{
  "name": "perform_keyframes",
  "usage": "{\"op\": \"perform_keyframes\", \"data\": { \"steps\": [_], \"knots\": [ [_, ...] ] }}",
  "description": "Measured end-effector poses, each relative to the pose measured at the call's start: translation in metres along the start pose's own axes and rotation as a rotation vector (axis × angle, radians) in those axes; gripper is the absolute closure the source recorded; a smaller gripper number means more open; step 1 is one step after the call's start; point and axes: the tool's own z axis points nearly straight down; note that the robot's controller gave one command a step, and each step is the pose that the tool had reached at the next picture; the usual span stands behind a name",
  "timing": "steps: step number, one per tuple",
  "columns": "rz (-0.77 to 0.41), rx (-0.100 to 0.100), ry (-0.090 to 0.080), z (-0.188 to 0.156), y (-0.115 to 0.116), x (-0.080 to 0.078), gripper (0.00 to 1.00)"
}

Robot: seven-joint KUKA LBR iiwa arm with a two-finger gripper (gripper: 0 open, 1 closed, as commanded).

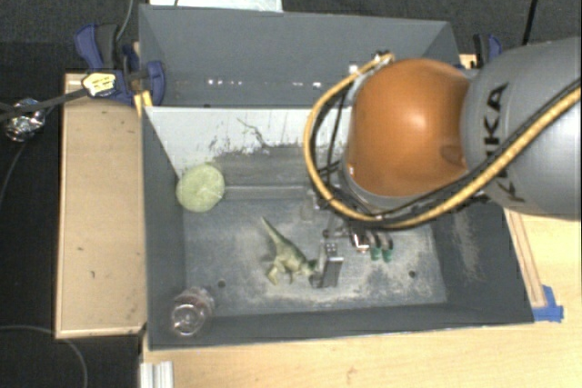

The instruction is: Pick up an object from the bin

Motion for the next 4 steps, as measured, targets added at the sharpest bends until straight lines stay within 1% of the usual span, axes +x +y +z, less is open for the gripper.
{"op": "perform_keyframes", "data": {
  "steps": [1,2,3,4],
  "knots": [
    [0.005,-0.001,-0.009,-0.004,-0.001,-0.002,0.00],
    [-0.057,-0.002,-0.013,0.031,-0.013,-0.015,0.00],
    [0.001,-0.002,-0.008,0.072,-0.018,-0.020,0.00],
    [0.069,-0.002,-0.007,0.081,-0.017,-0.022,0.00]
  ]
}}
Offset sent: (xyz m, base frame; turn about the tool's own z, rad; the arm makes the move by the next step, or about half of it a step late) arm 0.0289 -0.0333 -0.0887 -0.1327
